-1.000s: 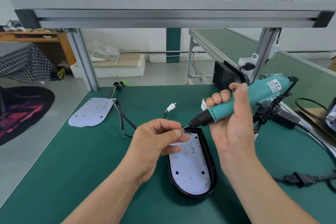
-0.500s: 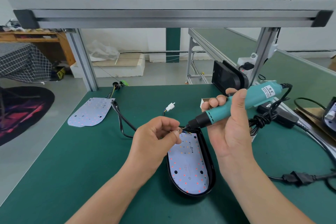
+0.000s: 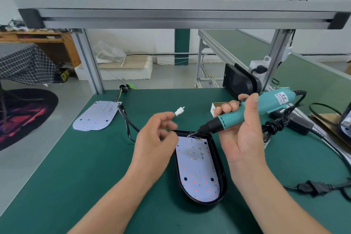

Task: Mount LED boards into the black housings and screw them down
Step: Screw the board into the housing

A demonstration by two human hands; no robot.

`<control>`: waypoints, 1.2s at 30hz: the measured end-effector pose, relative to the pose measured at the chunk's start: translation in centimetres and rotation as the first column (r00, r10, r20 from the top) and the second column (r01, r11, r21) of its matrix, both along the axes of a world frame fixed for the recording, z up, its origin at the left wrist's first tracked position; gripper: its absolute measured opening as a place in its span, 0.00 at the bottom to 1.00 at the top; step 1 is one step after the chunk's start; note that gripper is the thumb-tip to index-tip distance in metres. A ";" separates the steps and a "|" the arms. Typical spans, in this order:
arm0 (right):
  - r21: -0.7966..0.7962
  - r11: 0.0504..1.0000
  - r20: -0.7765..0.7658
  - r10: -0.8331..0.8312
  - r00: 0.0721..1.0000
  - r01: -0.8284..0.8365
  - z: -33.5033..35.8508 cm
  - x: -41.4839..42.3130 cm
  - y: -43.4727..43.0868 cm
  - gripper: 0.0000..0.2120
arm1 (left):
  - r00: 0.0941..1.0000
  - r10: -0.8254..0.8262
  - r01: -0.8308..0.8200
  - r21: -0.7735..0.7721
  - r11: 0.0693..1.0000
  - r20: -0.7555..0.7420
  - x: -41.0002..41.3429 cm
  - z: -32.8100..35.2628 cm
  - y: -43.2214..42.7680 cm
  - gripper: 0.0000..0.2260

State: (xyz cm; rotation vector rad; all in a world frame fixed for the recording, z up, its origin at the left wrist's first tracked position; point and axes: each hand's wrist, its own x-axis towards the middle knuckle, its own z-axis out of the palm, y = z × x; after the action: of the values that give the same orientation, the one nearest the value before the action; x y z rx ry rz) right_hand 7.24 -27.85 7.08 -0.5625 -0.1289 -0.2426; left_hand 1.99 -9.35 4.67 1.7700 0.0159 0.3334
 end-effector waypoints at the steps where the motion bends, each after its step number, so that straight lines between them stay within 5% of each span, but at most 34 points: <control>1: -0.003 1.000 -0.001 -0.005 1.000 0.005 0.0 0.1 0.0 0.14 | 0.998 0.045 -0.042 0.060 0.997 -0.043 0.2 0.2 0.5 0.19; 8: -0.079 0.997 -0.011 -0.017 1.000 0.016 -0.7 1.0 0.3 0.08 | 0.931 -0.029 0.203 0.452 0.869 -0.363 0.2 0.4 1.3 0.30; 12: -0.138 0.990 0.003 0.005 1.000 -0.005 -1.4 1.5 0.9 0.09 | 0.892 -0.104 0.298 0.398 0.868 -0.441 0.1 0.3 1.1 0.37; 18: -0.203 0.979 0.037 0.024 0.999 -0.016 -1.6 1.7 1.7 0.08 | 0.869 -0.174 0.342 0.310 0.887 -0.463 0.2 -0.2 0.7 0.21; 36: -0.309 0.950 0.064 0.072 0.995 -0.049 -1.1 0.9 2.7 0.06 | 0.886 -0.176 0.308 0.260 0.915 -0.430 0.7 -1.1 0.4 0.24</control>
State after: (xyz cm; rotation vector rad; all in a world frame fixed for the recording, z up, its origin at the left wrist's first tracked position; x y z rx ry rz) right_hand 8.13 -25.16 5.96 -0.8581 -0.2593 -0.1845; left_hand 2.67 -8.95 3.54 2.1132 0.0292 -0.2310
